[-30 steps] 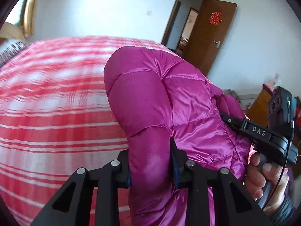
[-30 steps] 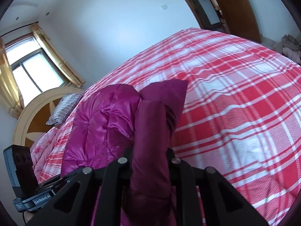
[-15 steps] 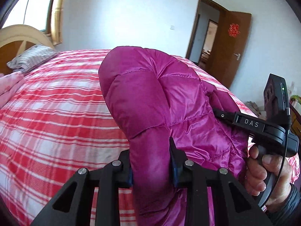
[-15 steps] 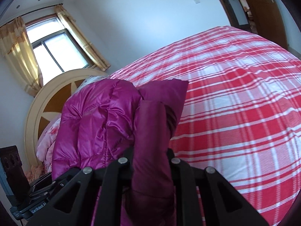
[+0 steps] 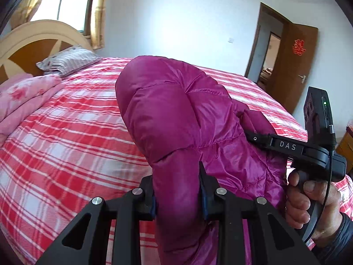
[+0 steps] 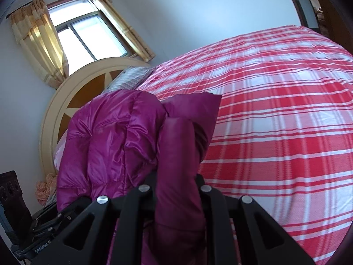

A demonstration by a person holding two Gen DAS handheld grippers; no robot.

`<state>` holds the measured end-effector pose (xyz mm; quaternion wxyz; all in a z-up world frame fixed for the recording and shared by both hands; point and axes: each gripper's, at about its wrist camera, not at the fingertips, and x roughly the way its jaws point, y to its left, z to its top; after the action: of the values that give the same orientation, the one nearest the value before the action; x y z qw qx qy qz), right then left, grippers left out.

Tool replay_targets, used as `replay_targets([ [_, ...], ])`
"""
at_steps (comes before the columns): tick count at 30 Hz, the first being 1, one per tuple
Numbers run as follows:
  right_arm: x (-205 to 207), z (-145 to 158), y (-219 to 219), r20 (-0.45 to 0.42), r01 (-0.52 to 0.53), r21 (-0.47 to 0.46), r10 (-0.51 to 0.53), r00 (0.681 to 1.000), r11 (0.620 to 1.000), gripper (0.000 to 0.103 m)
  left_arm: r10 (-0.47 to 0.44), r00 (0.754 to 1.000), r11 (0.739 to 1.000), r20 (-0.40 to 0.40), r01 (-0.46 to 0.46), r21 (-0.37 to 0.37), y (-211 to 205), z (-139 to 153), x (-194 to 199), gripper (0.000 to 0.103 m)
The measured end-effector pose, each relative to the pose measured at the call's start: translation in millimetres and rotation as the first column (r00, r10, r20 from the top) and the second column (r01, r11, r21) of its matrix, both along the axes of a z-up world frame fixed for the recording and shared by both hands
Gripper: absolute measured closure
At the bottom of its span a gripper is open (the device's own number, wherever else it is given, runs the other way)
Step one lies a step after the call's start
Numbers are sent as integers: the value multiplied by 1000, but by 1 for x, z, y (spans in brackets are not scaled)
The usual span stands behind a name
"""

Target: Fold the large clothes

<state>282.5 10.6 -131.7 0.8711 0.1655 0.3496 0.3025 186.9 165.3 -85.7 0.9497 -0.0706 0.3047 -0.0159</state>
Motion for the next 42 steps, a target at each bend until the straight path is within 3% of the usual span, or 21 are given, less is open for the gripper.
replay_targets([
  [11, 13, -24, 67, -50, -83, -34, 81, 995, 996, 86, 100, 992, 995, -76, -101, -12, 47, -37, 5, 72],
  [15, 20, -41, 75, -87, -86, -59, 81, 993, 995, 86, 145, 983, 989, -111, -147, -8, 54, -54, 7, 58],
  [20, 27, -51, 81, -117, -85, -102, 73, 990, 991, 83, 160, 980, 986, -122, -164, -30, 58, -61, 5, 48],
  [24, 31, -56, 81, -145, -64, -124, 46, 988, 990, 69, 188, 974, 981, -129, -192, -21, 61, -63, 1, 36],
  [25, 32, -57, 80, -153, -56, -124, 37, 988, 991, 63, 191, 973, 981, -126, -195, -20, 62, -62, -1, 35],
  [29, 30, -57, 80, -155, -50, -139, 28, 988, 989, 59, 194, 973, 981, -125, -196, -2, 62, -57, -7, 35],
  [33, 25, -47, 77, -135, -28, -159, 6, 991, 987, 44, 192, 977, 981, -89, -191, 21, 60, -41, -21, 35],
  [36, 15, -31, 68, -92, 3, -156, -18, 996, 988, 29, 192, 981, 981, -41, -191, 29, 58, -24, -37, 35],
  [42, -31, 11, 48, 42, 105, -177, -99, 994, 979, 22, 189, 981, 981, 48, -191, 34, 53, 11, -70, 32],
])
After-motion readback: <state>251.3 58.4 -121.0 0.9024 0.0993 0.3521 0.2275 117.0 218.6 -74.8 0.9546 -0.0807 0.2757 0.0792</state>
